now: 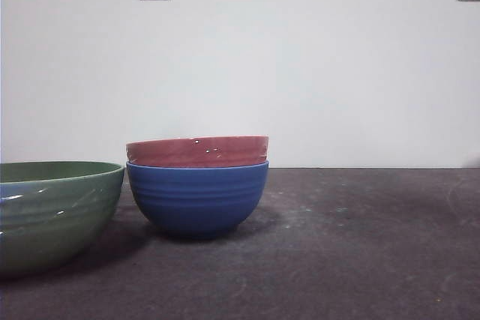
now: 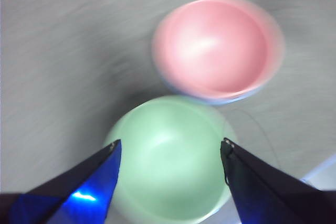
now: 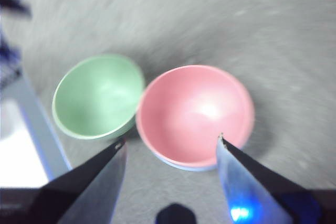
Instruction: Pick up the green bowl on the top,put the green bowl on the left,pick up the red bowl in the middle,put the red bowl on the right
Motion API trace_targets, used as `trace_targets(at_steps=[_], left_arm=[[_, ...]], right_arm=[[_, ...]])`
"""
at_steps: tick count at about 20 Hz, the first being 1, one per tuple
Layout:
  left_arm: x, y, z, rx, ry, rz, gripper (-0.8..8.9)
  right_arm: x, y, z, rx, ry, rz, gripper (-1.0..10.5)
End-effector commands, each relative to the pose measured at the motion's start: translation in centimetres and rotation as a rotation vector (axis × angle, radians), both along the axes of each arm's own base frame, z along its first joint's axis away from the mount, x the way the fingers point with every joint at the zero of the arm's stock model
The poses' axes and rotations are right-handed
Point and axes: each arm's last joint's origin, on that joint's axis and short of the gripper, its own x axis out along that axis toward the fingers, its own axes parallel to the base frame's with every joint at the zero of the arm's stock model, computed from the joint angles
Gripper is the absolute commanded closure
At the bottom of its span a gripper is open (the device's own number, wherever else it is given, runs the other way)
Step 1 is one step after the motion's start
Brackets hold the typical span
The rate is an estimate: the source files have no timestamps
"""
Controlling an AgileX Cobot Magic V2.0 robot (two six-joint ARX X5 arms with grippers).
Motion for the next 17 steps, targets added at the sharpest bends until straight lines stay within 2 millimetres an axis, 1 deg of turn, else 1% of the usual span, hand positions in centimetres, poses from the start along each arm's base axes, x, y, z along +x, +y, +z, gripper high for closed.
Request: trace_targets(at_steps=[1,2,4,5,7,9,11,13,16,17], left_arm=[[-0.5,2.4,0.2,0.041,-0.016,0.092,4.91],[-0.8,3.2,0.4,0.044,-0.03,0.135,4.91],[-1.6,4.8,0.9,0.038,-0.076,0.225,4.91],[-2.1,5.4,1.1,0.037,-0.094,0.256,4.91],[-2.7,5.9,1.2,0.036,-0.105,0.288,4.92],[-2.8,6.0,1.1,0.028,-0.085,0.283,4.94],[-2.9,6.0,1.0,0.032,-0.069,0.283,4.94],[-2.9,6.0,1.0,0.033,-0.066,0.282,4.94],[-3.0,6.0,0.9,0.036,-0.057,0.283,4.94],[-3.0,6.0,0.9,0.037,-0.057,0.283,4.95]], right_arm=[[0.7,3.2,-0.7,-0.095,-0.002,0.086,6.6],[1.0,4.4,-1.1,-0.118,0.007,0.116,6.6],[1.5,6.9,-2.5,-0.177,0.016,0.158,6.7],[1.6,8.2,-3.6,-0.222,0.015,0.179,6.7],[1.8,10.1,-6.1,-0.286,0.041,0.229,6.7],[2.2,11.5,-8.4,-0.33,0.076,0.258,6.7],[2.6,12.4,-10.2,-0.366,0.098,0.278,6.8],[3.1,12.9,-11.6,-0.4,0.104,0.277,7.3],[3.3,13.1,-12.5,-0.414,0.118,0.281,7.3],[3.4,13.1,-12.5,-0.416,0.118,0.282,7.6]])
